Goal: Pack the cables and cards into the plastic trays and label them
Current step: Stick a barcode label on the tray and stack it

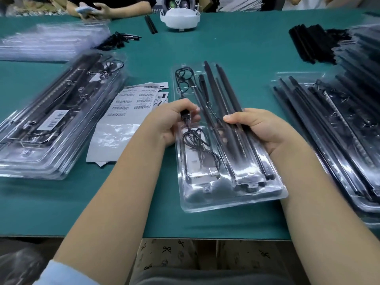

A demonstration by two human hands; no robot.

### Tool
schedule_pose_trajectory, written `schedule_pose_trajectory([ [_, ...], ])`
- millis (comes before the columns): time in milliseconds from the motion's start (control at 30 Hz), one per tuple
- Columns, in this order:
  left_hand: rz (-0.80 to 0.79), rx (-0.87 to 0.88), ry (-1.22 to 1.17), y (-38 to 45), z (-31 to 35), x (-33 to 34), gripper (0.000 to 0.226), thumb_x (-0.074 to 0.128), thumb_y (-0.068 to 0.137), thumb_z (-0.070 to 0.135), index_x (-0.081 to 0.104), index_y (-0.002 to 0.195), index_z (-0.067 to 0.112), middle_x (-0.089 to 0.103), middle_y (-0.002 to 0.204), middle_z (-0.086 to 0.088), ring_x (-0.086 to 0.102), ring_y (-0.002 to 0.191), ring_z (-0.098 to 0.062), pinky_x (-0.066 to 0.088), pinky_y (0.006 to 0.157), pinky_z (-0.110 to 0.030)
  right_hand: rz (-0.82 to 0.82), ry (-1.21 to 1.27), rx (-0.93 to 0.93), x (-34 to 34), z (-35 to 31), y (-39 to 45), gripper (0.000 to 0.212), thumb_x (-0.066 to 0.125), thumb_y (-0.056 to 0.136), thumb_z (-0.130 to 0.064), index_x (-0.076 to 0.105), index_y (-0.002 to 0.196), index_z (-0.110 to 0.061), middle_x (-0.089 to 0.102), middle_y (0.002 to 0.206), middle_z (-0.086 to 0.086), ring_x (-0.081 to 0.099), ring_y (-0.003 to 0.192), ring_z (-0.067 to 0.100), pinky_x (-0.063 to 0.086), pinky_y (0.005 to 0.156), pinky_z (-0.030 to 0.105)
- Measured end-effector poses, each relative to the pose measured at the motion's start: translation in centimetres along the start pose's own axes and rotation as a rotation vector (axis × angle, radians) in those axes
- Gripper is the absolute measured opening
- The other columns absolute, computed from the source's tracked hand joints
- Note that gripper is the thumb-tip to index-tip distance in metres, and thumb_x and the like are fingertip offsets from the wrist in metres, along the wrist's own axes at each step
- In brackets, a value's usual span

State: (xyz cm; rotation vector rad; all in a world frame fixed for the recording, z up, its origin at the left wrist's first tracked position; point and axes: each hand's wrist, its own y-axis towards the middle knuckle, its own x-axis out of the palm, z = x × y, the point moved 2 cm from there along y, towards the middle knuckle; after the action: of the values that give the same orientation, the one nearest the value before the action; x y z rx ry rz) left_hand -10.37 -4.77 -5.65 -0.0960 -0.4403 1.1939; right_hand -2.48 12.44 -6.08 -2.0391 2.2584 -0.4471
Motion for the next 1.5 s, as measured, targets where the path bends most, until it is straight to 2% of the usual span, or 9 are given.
schedule_pose_trajectory([
  [300, 0.038, 0.055, 0.005, -0.2, -0.3, 0.3, 0.014, 0.057, 0.085, -0.004, 0.057, 0.074, 0.004, 0.065, 0.061, -0.004, 0.061, 0.05, -0.009, 0.052, 0.05, -0.018, 0.063, -0.052, -0.052, 0.3, -0.2, -0.4, 0.007, 0.068, 0.081, -0.007, 0.063, 0.086, -0.006, 0.071, 0.064, 0.006, 0.068, 0.052, 0.017, 0.051, 0.046, 0.022],
  [533, -0.307, -0.043, 0.198, -1.9, 0.2, -0.1, 0.024, 0.066, 0.081, 0.033, 0.069, 0.091, 0.012, 0.072, 0.077, -0.005, 0.069, 0.062, -0.018, 0.056, 0.058, -0.027, 0.238, 0.146, -0.022, -0.5, 0.5, 0.4, 0.02, 0.07, 0.079, -0.015, 0.067, 0.094, -0.002, 0.072, 0.081, 0.014, 0.069, 0.07, 0.028, 0.058, 0.075, 0.044],
  [667, -0.346, 0.04, 0.297, -2.4, 0.1, 0.1, 0.025, 0.069, 0.07, 0.028, 0.076, 0.082, 0.008, 0.071, 0.08, -0.013, 0.068, 0.067, -0.024, 0.052, 0.061, -0.024, 0.343, 0.216, -0.035, -1.1, 0.3, 0.6, 0.012, 0.072, 0.079, -0.018, 0.07, 0.076, -0.006, 0.073, 0.075, 0.01, 0.07, 0.067, 0.025, 0.058, 0.065, 0.037],
  [833, -0.273, 0.108, 0.211, -2.3, 0.7, -0.5, 0.025, 0.061, 0.085, 0.02, 0.076, 0.067, 0.01, 0.07, 0.067, -0.008, 0.067, 0.059, -0.021, 0.052, 0.056, -0.024, 0.542, -0.251, -0.09, -0.4, 0.7, 1.1, 0.071, 0.074, 0.073, -0.05, 0.052, 0.131, -0.017, 0.056, 0.13, 0.005, 0.057, 0.113, 0.022, 0.046, 0.096, 0.036],
  [1000, -0.354, 0.194, 0.126, -2.8, 1.4, -0.6, 0.021, 0.059, 0.087, 0.021, 0.075, 0.086, 0.008, 0.072, 0.087, -0.012, 0.07, 0.077, -0.025, 0.057, 0.069, -0.031, 0.612, -0.66, -0.412, 1.3, 0.4, 1.1, 0.035, 0.059, 0.088, -0.045, 0.061, 0.12, -0.034, 0.036, 0.114, -0.003, 0.036, 0.116, 0.016, 0.024, 0.094, 0.018],
  [1100, -0.305, 0.251, 0.094, -2.8, 1.6, -0.5, 0.032, 0.056, 0.085, 0.031, 0.07, 0.104, 0.009, 0.068, 0.103, -0.013, 0.065, 0.093, -0.028, 0.056, 0.078, -0.039, 0.469, -0.733, -0.506, 2.7, 0.5, 1.2, 0.027, 0.055, 0.093, -0.034, 0.066, 0.116, -0.027, 0.057, 0.108, 0.001, 0.049, 0.099, 0.011, 0.032, 0.081, 0.006],
  [1267, -0.24, 0.402, 0.192, -3.2, 1.6, 0.5, 0.04, 0.055, 0.075, 0.054, 0.075, 0.091, 0.024, 0.071, 0.088, 0.005, 0.065, 0.079, -0.011, 0.047, 0.074, -0.026, 0.254, -0.193, -0.363, 4.6, 0.7, 0.6, 0.032, 0.06, 0.084, -0.045, 0.061, 0.106, -0.021, 0.069, 0.1, 0.004, 0.068, 0.084, 0.02, 0.056, 0.073, 0.034],
  [1367, -0.319, 0.41, 0.337, -3.8, 0.7, 1.7, 0.063, 0.037, 0.073, 0.072, 0.069, 0.111, 0.034, 0.07, 0.11, -0.001, 0.064, 0.104, -0.021, 0.047, 0.089, -0.034, 0.174, 0.009, -0.319, 3.1, 0.1, 0.1, 0.05, 0.07, 0.085, -0.026, 0.038, 0.125, -0.028, 0.066, 0.108, 0.013, 0.072, 0.077, 0.028, 0.059, 0.07, 0.036],
  [1500, -0.232, 0.417, 0.536, -3.9, 0.8, 3.4, 0.071, 0.044, 0.07, 0.054, 0.053, 0.13, 0.017, 0.062, 0.1, 0.004, 0.058, 0.103, -0.017, 0.045, 0.095, -0.033, 0.092, 0.094, -0.274, 1.2, -0.7, -0.5, 0.03, 0.058, 0.09, -0.006, 0.058, 0.111, -0.028, 0.069, 0.101, 0.007, 0.072, 0.074, 0.027, 0.059, 0.067, 0.04],
])
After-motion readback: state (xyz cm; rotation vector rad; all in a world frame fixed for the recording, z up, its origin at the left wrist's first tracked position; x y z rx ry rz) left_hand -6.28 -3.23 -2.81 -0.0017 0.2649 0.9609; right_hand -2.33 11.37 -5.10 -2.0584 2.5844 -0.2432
